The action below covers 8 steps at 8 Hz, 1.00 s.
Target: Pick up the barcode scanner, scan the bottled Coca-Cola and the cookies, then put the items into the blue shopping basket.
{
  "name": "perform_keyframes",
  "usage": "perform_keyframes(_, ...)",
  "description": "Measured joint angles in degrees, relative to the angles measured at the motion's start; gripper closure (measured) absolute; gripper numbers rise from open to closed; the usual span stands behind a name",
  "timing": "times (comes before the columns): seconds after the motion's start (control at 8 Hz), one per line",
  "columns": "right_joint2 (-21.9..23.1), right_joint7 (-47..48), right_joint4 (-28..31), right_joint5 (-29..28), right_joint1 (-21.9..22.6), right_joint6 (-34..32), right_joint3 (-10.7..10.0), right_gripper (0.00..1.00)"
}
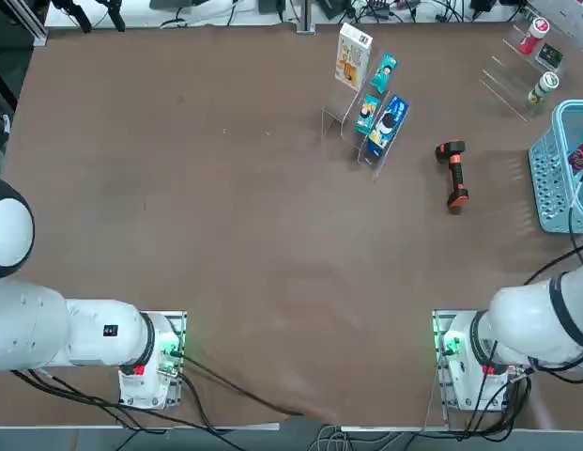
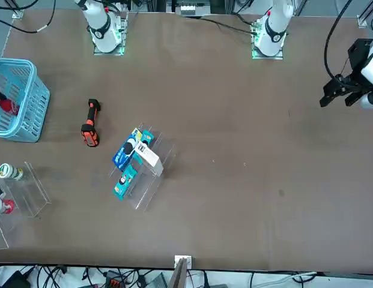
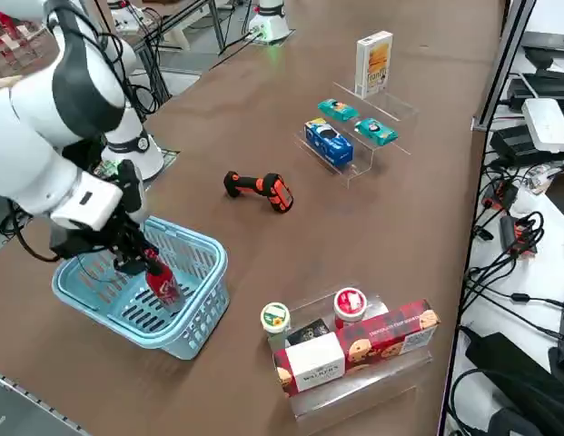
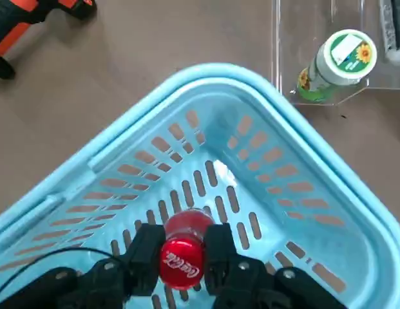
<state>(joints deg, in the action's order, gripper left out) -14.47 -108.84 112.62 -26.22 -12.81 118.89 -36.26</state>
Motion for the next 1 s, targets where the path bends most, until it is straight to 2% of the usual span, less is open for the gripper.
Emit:
perform_keyframes(0.25,-3.0,-2.6,0.0,-3.2,-1.0,0.5,0.0,0.63)
perform_keyframes(0.62,-3.5,-3.7,-0.3,-4.9,-1.4,0.7,0.0,0.61)
perform_keyframes(0.75,-3.5,-3.8,-0.3,-5.0,-1.4,0.8,0.1,0.47)
perform_keyframes(1.0,-3.5,-3.8,-0.3,-5.1,-1.4,0.8,0.1,0.09)
